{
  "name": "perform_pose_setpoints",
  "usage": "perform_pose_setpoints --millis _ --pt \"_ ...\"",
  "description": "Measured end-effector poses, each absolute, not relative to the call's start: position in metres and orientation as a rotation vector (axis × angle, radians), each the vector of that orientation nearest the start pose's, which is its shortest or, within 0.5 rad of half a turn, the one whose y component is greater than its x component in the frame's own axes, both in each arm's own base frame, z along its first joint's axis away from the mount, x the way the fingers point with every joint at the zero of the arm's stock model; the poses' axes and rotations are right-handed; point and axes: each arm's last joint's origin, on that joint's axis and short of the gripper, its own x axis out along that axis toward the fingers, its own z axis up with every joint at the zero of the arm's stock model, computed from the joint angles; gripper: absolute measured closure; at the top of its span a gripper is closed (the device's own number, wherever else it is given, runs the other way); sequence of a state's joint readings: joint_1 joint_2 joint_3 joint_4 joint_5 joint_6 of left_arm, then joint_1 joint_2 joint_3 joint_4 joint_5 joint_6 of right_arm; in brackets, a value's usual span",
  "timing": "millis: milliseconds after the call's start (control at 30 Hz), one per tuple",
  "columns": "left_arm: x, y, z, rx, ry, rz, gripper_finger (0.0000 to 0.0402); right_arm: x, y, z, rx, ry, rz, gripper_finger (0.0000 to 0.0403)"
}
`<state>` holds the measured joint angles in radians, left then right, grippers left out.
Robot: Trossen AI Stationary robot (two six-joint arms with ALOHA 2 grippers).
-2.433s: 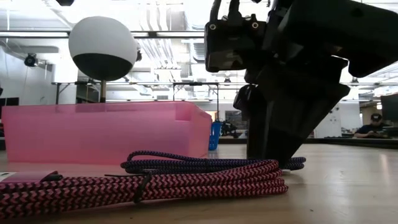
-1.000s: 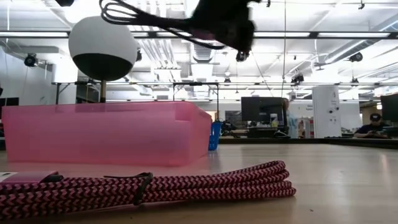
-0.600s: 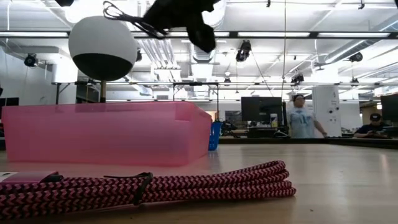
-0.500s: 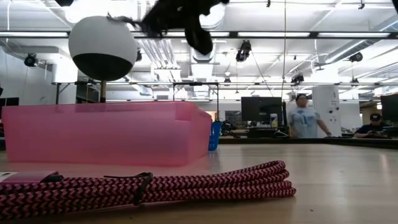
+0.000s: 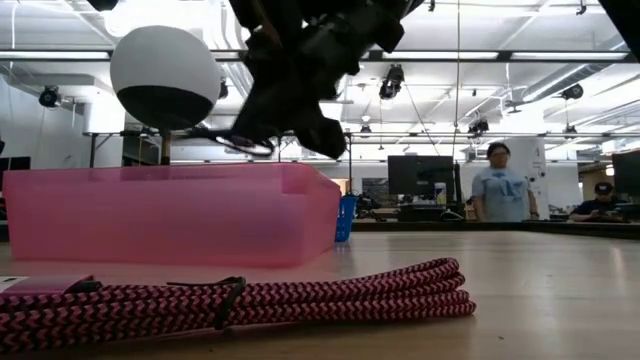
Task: Pick and place items into bin
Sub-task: Put the black purple charger cable into the pink bin
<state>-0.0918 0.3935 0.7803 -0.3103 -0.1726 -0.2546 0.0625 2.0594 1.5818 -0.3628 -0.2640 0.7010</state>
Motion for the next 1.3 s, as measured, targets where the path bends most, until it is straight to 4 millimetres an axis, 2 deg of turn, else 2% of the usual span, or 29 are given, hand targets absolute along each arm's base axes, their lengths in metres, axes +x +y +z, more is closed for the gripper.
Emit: perform_pose_setpoints --millis 267,667,800,1067,1300 --pt "0.076 -0.002 0.358 -0.262 -0.063 0.073 0.0219 0.452 0.036 0.183 0.732 1.012 -0.018 0.0376" --pt "0.076 -0.002 0.358 -0.262 -0.065 0.073 0.0219 0.455 0.035 0.168 0.600 1.035 0.049 0.0372" --pt "0.076 -0.002 0.358 -0.262 -0.065 0.073 0.0219 0.455 0.034 0.168 0.549 1.026 0.049 0.0372" --pt "0.076 -0.002 0.358 -0.262 -0.065 0.073 0.0219 0.455 0.032 0.175 0.569 0.998 0.041 0.0369" --pt "0.076 -0.002 0.358 -0.262 -0.065 0.073 0.0219 0.460 0.031 0.182 0.581 0.946 0.019 0.0325"
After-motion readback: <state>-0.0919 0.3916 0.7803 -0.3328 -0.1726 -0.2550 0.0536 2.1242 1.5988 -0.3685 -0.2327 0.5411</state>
